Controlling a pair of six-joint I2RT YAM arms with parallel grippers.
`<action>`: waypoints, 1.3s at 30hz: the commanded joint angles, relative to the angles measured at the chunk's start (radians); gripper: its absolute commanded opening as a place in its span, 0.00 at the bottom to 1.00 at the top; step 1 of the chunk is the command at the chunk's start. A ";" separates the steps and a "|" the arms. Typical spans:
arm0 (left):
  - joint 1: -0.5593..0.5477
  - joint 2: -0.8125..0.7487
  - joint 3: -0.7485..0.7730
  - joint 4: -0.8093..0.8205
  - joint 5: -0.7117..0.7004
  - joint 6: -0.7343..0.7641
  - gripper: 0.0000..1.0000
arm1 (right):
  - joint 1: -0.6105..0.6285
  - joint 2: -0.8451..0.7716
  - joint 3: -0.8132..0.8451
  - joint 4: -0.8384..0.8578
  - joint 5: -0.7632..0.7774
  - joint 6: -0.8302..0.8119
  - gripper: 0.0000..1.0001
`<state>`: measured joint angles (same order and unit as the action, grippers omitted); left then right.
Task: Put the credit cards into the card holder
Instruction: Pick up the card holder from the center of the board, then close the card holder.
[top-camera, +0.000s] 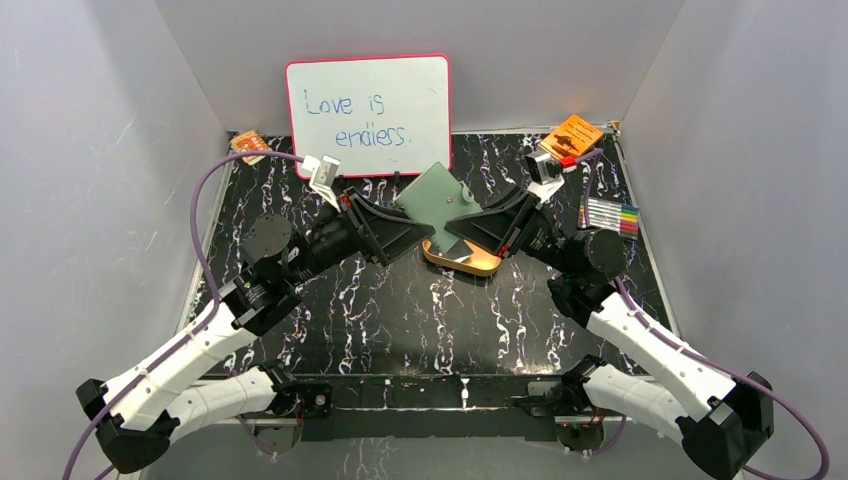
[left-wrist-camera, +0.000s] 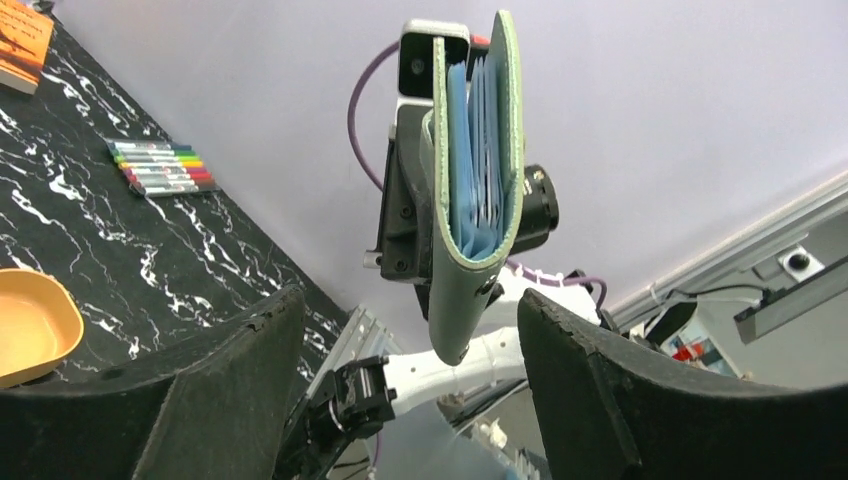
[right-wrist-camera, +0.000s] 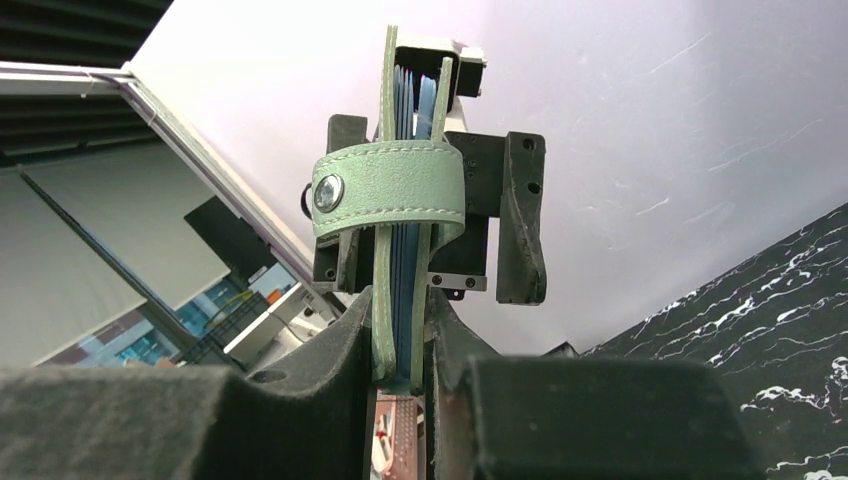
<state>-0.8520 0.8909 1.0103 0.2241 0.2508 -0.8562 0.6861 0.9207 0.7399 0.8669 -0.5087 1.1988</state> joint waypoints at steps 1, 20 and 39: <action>0.002 -0.004 0.001 0.143 -0.076 -0.053 0.74 | 0.015 -0.019 0.011 0.054 0.099 -0.024 0.00; 0.002 0.090 0.077 0.167 -0.052 -0.033 0.45 | 0.057 -0.017 -0.024 0.056 0.194 -0.012 0.00; 0.002 0.047 0.032 0.165 -0.100 -0.033 0.37 | 0.085 -0.016 -0.028 0.052 0.218 -0.020 0.00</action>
<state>-0.8520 0.9611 1.0424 0.3565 0.1562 -0.8982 0.7605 0.9161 0.7021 0.8608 -0.3134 1.1927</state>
